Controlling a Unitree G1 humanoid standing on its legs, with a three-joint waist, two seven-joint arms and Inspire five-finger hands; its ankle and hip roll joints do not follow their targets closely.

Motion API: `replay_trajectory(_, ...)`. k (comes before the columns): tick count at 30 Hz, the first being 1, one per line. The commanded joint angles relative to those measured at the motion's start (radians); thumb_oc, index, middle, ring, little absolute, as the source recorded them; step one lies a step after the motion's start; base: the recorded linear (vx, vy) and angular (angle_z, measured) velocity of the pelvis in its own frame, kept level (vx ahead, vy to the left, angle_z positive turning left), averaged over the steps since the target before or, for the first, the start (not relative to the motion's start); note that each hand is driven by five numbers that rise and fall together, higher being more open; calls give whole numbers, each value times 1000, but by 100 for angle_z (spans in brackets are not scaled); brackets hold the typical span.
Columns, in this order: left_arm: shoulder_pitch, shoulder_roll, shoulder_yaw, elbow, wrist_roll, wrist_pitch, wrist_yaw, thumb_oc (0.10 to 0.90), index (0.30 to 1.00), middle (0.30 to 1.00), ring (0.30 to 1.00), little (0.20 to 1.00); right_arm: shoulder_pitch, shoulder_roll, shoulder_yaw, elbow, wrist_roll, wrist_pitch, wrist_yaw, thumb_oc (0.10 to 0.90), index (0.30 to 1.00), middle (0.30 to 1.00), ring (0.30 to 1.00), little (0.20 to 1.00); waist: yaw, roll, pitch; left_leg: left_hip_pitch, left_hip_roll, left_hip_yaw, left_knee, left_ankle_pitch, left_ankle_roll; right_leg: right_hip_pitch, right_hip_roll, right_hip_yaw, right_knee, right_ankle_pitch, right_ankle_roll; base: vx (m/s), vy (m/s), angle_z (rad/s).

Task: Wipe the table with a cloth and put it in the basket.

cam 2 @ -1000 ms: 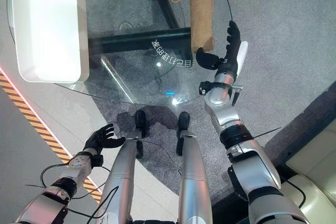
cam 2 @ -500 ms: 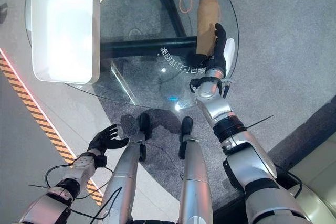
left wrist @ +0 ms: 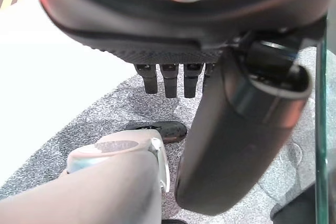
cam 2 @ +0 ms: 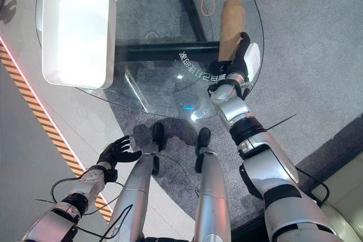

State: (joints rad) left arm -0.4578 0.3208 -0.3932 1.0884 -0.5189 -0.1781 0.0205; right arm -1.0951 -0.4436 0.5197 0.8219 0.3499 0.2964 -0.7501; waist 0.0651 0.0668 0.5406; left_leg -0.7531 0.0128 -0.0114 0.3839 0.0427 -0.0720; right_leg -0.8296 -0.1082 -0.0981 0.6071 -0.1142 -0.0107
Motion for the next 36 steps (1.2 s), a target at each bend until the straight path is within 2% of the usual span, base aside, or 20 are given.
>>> replay_trajectory(1,65,-20,-15,-11,-16,-16,20,800,900,900,900,900,-105,-64,50,-10,-103,-10,-63,800,900,900,900,900,6,59,-21,-8,-56,59,84,-96,47,25,31,-42,-56,-2,-9,0,0,0)
replay_trajectory(11,62,-22,-30,-13,-25,-14,19,800,900,900,900,900,-124,-61,69,60,-138,-22,-46,800,900,900,900,900,13,71,-21,-12,-59,57,83,-92,48,14,30,-42,-47,-1,-5,0,0,0)
replay_trajectory(17,54,-26,-36,-8,-27,-16,19,800,900,900,900,900,-140,-62,76,119,-132,-51,-24,800,900,900,900,900,18,78,-21,-9,-62,57,77,-88,50,14,26,-46,-50,1,-3,0,0,0)
replay_trajectory(36,52,-32,-56,-23,-40,-5,20,800,900,900,900,900,-167,-43,59,182,7,-135,46,800,900,900,900,900,27,99,-21,-7,-69,58,67,-80,51,5,19,-53,-44,0,-3,2,2,1)
